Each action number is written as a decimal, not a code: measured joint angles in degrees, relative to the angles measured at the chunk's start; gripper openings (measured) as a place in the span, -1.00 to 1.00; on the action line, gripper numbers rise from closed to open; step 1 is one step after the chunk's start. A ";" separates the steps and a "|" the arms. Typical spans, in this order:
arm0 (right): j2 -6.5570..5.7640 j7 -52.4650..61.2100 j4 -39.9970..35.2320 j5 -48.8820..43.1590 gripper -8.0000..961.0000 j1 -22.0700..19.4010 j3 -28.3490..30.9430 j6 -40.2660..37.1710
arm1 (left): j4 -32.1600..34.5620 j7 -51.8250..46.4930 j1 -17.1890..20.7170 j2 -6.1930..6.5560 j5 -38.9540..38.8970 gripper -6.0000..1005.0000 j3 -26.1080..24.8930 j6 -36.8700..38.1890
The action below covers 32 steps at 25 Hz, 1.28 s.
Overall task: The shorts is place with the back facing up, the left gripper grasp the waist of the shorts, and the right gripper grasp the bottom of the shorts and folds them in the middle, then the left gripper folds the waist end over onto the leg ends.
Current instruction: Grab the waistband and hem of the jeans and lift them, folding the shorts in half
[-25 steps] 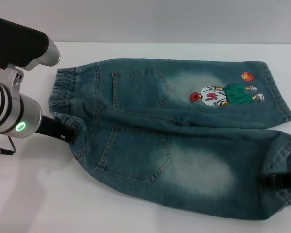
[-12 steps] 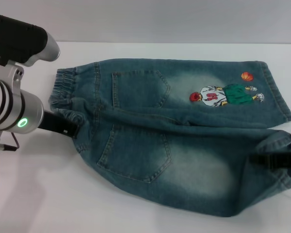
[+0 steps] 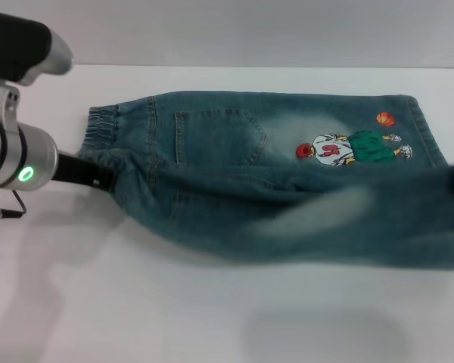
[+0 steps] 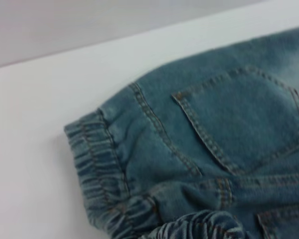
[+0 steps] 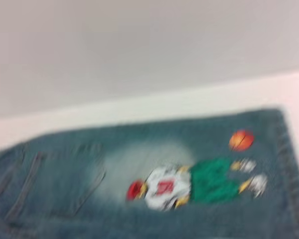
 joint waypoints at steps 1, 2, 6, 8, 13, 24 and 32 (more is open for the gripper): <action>0.00 -0.62 -0.02 0.78 -0.95 -0.12 0.89 -0.64 | 0.01 0.00 0.03 0.02 -0.15 -0.88 -0.28 0.33; 0.00 -1.17 -0.12 1.51 -0.95 -0.21 1.70 -1.21 | 0.01 0.01 0.07 0.03 -0.35 -0.88 -0.73 0.69; -0.01 -2.86 -0.73 3.22 -0.94 0.09 3.91 -3.37 | 0.08 0.33 0.04 0.07 -1.07 -0.88 -2.34 2.83; -0.03 -3.46 -0.93 3.49 -0.94 0.59 4.46 -4.16 | 0.13 0.41 -0.21 0.11 -1.51 -0.88 -2.96 3.98; -0.14 -4.20 -1.36 4.09 -0.93 2.02 5.21 -6.09 | 0.29 0.48 -0.92 0.13 -2.45 -0.88 -3.18 6.92; -0.13 -6.85 -4.50 6.35 -0.91 3.23 8.13 -10.48 | 3.21 0.52 -2.73 0.13 -4.54 -0.83 -4.46 13.62; -0.13 -10.74 -10.65 11.02 -0.89 5.98 10.71 -12.33 | 6.92 0.53 -4.85 0.05 -5.41 -0.78 -4.73 17.72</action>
